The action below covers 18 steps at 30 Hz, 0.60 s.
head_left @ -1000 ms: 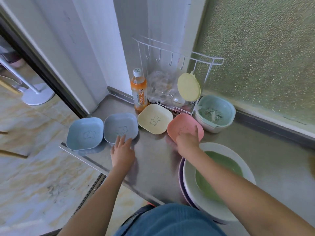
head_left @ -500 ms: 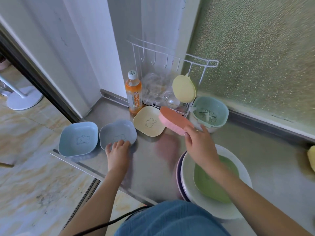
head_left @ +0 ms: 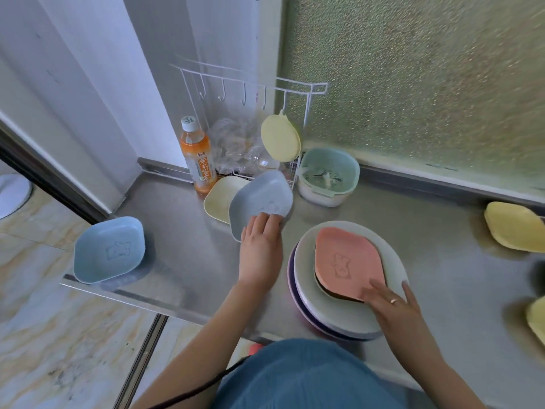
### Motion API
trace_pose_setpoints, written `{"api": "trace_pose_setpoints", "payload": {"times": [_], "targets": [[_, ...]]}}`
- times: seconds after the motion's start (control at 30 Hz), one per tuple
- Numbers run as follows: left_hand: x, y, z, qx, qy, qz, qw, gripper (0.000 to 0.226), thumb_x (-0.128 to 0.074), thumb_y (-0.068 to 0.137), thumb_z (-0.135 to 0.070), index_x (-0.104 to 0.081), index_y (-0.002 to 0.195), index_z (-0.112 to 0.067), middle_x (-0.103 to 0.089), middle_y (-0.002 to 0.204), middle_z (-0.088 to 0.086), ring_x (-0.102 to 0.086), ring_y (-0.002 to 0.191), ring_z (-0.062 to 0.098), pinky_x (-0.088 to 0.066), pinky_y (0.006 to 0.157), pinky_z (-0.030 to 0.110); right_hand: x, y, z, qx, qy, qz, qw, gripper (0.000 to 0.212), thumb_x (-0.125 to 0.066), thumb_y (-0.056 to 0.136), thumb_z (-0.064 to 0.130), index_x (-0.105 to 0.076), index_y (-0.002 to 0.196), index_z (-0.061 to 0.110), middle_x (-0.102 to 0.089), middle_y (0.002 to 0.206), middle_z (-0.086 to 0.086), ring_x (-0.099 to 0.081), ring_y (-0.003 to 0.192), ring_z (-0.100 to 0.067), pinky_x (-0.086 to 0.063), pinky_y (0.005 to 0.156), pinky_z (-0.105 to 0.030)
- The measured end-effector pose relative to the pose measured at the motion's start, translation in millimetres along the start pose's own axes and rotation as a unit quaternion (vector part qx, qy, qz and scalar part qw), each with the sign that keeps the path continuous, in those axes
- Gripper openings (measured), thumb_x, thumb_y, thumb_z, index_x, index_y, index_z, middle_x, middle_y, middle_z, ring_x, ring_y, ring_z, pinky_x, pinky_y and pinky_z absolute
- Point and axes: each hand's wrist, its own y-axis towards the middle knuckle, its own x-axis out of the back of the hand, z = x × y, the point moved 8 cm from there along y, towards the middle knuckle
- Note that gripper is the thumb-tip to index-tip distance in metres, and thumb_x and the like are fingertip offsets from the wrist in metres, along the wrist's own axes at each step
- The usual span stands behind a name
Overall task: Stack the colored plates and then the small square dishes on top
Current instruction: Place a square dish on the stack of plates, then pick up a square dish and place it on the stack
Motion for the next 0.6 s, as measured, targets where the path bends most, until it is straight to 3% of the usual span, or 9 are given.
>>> {"api": "trace_pose_setpoints", "payload": {"times": [0.07, 0.17, 0.23, 0.33, 0.4, 0.47, 0.53, 0.6], "targets": [[-5.4, -0.9, -20.2, -0.044, -0.022, 0.003, 0.999, 0.02, -0.054, 0.078, 0.002, -0.05, 0.088, -0.014, -0.058, 0.077, 0.01, -0.045, 0.074, 0.023, -0.038, 0.065, 0.03, -1.9, -1.7, -0.9, -0.012, 0.02, 0.023, 0.999, 0.029, -0.035, 0.092, 0.025, -0.064, 0.094, 0.025, -0.071, 0.106, 0.005, -0.06, 0.115, -0.017, -0.007, 0.112, -0.034], [-14.6, -8.1, -44.9, -0.099, -0.028, 0.032, 0.994, 0.036, -0.064, 0.073, 0.006, -0.045, 0.09, -0.018, -0.059, 0.078, 0.007, -0.047, 0.073, 0.023, -0.044, 0.062, 0.033, 8.4, 3.4, 0.2, -0.051, 0.072, 0.03, 0.996, 0.067, -0.007, 0.095, 0.055, -0.065, 0.107, 0.024, -0.063, 0.121, 0.011, -0.046, 0.126, -0.008, -0.007, 0.115, -0.038], [-18.3, -16.2, -60.9, -0.15, -0.017, 0.042, 0.988, 0.035, -0.064, 0.072, 0.004, -0.045, 0.09, -0.018, -0.059, 0.078, 0.005, -0.049, 0.073, 0.023, -0.046, 0.059, 0.031, 29.6, 11.5, 2.2, -0.106, 0.183, -0.026, 0.977, 0.072, -0.008, 0.092, 0.061, -0.062, 0.115, 0.02, -0.061, 0.12, 0.011, -0.048, 0.121, -0.007, -0.023, 0.112, -0.036], [-26.8, -29.9, -81.3, -0.232, 0.022, 0.06, 0.971, 0.03, -0.064, 0.07, -0.004, -0.049, 0.092, -0.018, -0.059, 0.08, 0.003, -0.045, 0.078, 0.019, -0.044, 0.063, 0.03, 53.1, 32.1, 5.5, -0.217, 0.384, -0.096, 0.892, 0.048, -0.026, 0.095, 0.055, -0.056, 0.117, 0.026, -0.067, 0.101, 0.01, -0.062, 0.089, -0.004, -0.045, 0.08, -0.018], [-31.7, -40.9, -96.0, -0.288, 0.032, 0.07, 0.955, 0.026, -0.062, 0.071, -0.005, -0.052, 0.092, -0.017, -0.059, 0.081, 0.002, -0.047, 0.078, 0.019, -0.041, 0.065, 0.028, 52.5, 49.1, 0.4, -0.29, 0.455, -0.095, 0.836, 0.032, -0.034, 0.097, 0.047, -0.054, 0.112, 0.028, -0.069, 0.078, 0.001, -0.063, 0.063, -0.013, -0.046, 0.063, -0.025], [-34.0, -50.7, -111.4, -0.344, 0.03, 0.078, 0.935, 0.02, -0.055, 0.075, -0.006, -0.054, 0.092, -0.017, -0.059, 0.081, 0.001, -0.049, 0.077, 0.019, -0.037, 0.067, 0.026, 51.0, 61.7, -4.9, -0.33, 0.453, -0.072, 0.825, 0.025, -0.042, 0.095, 0.041, -0.053, 0.111, 0.023, -0.066, 0.071, 0.0, -0.061, 0.054, -0.018, -0.046, 0.056, -0.034], [-35.8, -55.7, -120.2, -0.38, 0.023, 0.084, 0.921, 0.019, -0.057, 0.077, -0.009, -0.059, 0.094, -0.017, -0.061, 0.082, 0.001, -0.052, 0.077, 0.019, -0.036, 0.072, 0.026, 51.1, 65.6, -9.7, -0.349, 0.438, -0.068, 0.826, 0.02, -0.046, 0.095, 0.025, -0.051, 0.112, 0.017, -0.062, 0.081, 0.0, -0.059, 0.057, -0.015, -0.05, 0.053, -0.034], [-36.5, -52.9, -117.5, -0.36, 0.005, 0.096, 0.928, 0.024, -0.057, 0.081, -0.02, -0.062, 0.104, -0.019, -0.063, 0.092, 0.001, -0.055, 0.087, 0.02, -0.039, 0.084, 0.03, 49.7, 61.8, -15.9, -0.353, 0.417, -0.075, 0.834, 0.022, -0.043, 0.094, 0.015, -0.05, 0.115, 0.015, -0.061, 0.089, -0.006, -0.059, 0.06, -0.016, -0.052, 0.05, -0.035]]}}
